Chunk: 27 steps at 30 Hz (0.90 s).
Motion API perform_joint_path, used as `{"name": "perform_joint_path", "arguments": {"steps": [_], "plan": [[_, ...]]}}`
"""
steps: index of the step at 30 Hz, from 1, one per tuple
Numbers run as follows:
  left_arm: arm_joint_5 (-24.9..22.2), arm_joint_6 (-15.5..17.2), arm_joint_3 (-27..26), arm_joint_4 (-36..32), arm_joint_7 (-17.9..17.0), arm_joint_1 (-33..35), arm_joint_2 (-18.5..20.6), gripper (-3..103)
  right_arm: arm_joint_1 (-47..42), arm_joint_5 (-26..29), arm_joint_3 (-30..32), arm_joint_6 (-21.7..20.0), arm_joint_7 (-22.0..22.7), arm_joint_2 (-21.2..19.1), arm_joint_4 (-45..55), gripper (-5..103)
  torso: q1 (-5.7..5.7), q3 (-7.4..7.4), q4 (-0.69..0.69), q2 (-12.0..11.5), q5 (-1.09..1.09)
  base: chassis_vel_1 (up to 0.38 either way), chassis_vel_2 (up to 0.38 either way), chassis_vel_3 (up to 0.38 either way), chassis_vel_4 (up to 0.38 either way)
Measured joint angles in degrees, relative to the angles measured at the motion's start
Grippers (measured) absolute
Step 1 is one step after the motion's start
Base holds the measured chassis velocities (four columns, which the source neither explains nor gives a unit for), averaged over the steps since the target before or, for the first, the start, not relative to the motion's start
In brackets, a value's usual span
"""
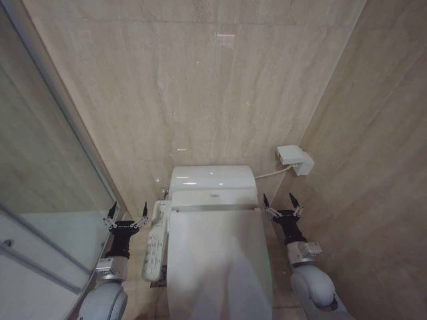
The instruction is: Open the toilet lid, clean the toilet bowl with a toilet brush, close the toilet lid, and flush.
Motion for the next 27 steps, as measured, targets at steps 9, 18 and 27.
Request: {"name": "perform_joint_path", "arguments": {"steps": [9,18,27], "plan": [[0.0,0.0,0.0,0.0,0.0,0.0,0.0,100,0.0,0.0,0.0,0.0,0.0,0.0,0.0,100,-0.02,0.00,-0.01,0.0,-0.04,0.233,-0.248,-0.236,0.220],[0.0,0.0,0.0,0.1,0.0,0.0,0.0,100,0.0,0.0,0.0,0.0,0.0,0.0,0.0,100,-0.02,0.00,-0.01,0.0,0.01,0.313,-0.323,-0.320,0.314],[0.0,0.0,0.0,0.1,0.0,0.0,0.0,100,0.0,0.0,0.0,0.0,0.0,0.0,0.0,100,-0.03,-0.01,-0.01,0.0,-0.04,0.371,-0.365,-0.358,0.364]]}}
